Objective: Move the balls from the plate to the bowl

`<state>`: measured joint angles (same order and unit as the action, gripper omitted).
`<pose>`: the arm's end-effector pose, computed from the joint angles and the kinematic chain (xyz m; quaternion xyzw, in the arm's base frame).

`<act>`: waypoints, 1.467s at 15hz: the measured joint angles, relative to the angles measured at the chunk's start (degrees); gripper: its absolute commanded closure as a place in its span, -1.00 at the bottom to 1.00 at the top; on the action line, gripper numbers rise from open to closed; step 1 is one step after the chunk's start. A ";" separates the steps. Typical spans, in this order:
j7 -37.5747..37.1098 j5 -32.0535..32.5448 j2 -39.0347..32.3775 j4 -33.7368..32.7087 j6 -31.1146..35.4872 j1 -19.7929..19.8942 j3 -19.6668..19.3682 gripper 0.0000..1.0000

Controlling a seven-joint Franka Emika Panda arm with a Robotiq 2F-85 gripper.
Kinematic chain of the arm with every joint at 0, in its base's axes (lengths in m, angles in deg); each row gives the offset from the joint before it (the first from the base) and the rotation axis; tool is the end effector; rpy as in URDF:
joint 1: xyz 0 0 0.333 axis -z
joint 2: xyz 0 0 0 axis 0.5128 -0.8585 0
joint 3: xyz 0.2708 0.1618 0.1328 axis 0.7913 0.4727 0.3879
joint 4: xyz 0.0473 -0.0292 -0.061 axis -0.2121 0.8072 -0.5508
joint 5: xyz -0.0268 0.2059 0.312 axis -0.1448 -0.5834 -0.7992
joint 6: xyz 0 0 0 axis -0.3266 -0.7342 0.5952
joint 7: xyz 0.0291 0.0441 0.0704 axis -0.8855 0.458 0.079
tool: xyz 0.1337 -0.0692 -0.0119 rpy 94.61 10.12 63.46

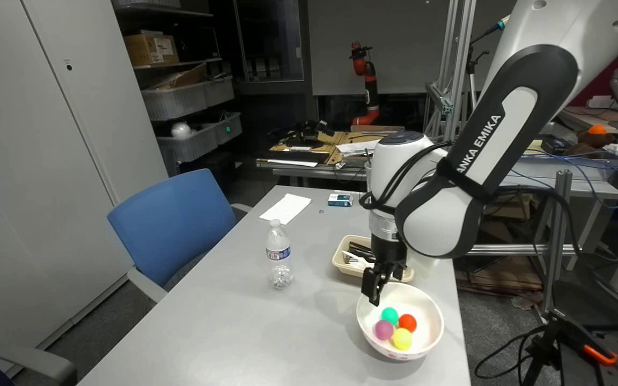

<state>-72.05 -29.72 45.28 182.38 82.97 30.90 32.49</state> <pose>0.5070 -0.0385 0.1626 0.9952 -0.0929 0.0235 0.0184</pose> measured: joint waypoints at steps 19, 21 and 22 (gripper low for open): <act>-2.50 7.46 18.11 10.64 -1.46 -2.18 2.39 -1.00; -3.94 10.51 19.35 11.16 -1.52 -2.17 2.26 -1.00; -4.50 11.55 19.85 11.44 -1.52 -2.16 2.25 -1.00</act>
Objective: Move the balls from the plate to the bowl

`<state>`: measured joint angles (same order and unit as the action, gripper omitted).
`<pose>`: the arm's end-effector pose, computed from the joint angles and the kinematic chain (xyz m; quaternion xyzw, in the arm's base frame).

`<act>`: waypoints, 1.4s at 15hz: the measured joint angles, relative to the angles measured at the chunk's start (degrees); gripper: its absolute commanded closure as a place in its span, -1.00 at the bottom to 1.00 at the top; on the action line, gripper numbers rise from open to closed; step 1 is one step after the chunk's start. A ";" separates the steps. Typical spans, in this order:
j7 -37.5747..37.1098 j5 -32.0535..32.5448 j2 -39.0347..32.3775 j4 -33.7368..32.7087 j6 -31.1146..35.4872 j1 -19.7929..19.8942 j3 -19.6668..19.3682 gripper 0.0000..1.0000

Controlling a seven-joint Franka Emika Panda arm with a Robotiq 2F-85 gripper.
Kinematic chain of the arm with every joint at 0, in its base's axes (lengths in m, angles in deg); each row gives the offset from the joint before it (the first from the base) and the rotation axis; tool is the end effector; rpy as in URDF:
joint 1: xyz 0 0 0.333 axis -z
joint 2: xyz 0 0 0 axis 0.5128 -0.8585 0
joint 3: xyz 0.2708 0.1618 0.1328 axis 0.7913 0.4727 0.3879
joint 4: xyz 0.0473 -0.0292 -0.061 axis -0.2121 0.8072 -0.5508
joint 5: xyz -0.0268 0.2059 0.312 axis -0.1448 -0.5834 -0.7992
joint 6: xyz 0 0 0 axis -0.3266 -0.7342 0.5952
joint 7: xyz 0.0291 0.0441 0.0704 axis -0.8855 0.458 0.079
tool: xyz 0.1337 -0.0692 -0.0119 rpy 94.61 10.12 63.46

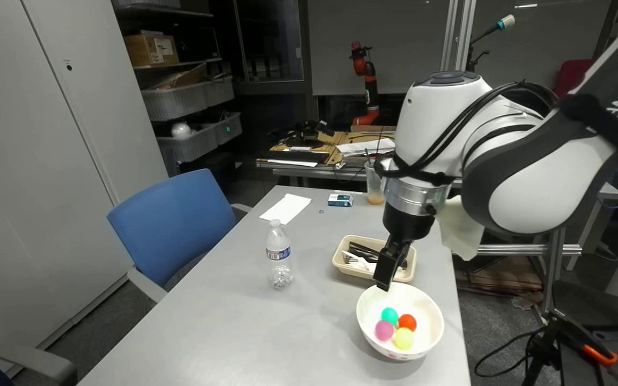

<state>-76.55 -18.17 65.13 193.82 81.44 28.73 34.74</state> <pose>0.4582 0.0083 0.2604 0.9954 -0.0053 0.0871 0.0403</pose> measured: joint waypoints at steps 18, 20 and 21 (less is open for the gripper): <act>-1.95 1.67 2.11 1.49 0.00 0.00 0.08 -1.00; -1.95 1.67 2.11 1.49 0.00 0.00 0.08 -1.00; -1.96 1.67 2.11 1.49 0.00 0.00 0.08 -1.00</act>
